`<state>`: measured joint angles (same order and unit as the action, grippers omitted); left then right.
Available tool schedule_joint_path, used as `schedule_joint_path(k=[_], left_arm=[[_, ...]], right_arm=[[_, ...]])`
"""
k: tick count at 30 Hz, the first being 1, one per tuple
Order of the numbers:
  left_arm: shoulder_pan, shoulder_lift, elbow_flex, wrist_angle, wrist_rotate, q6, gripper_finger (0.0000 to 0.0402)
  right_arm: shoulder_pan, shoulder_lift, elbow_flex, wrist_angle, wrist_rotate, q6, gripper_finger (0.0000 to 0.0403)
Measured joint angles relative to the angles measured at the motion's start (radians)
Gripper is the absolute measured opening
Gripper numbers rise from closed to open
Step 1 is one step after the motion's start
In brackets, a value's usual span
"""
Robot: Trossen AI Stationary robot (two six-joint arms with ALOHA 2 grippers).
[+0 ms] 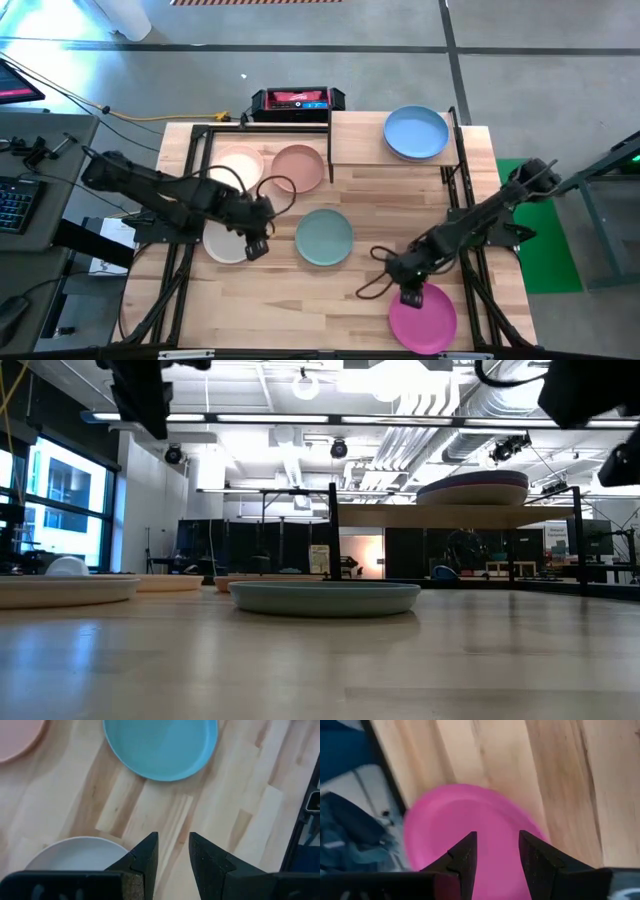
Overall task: Place and stack plates onto a shelf
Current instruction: Stack the pink plate on top of the blue plate on the shelf
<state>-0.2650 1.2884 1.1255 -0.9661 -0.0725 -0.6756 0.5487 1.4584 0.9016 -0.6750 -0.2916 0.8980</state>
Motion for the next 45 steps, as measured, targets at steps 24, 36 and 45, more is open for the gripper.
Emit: schedule_joint_path(k=[24, 36, 45], left_arm=[[-0.144, 0.000, 0.001, 0.000, -0.073, -0.159, 0.0097], [-0.144, 0.000, 0.001, 0.000, -0.095, -0.160, 0.0097], [-0.144, 0.000, 0.001, 0.000, -0.116, -0.160, 0.0097]], right_arm=[[0.004, 0.115, 0.000, 0.006, 0.107, -0.266, 0.0126], [0.024, 0.115, 0.000, 0.007, 0.113, -0.305, 0.0126], [0.054, 0.115, 0.000, -0.009, 0.176, -0.295, 0.0126]])
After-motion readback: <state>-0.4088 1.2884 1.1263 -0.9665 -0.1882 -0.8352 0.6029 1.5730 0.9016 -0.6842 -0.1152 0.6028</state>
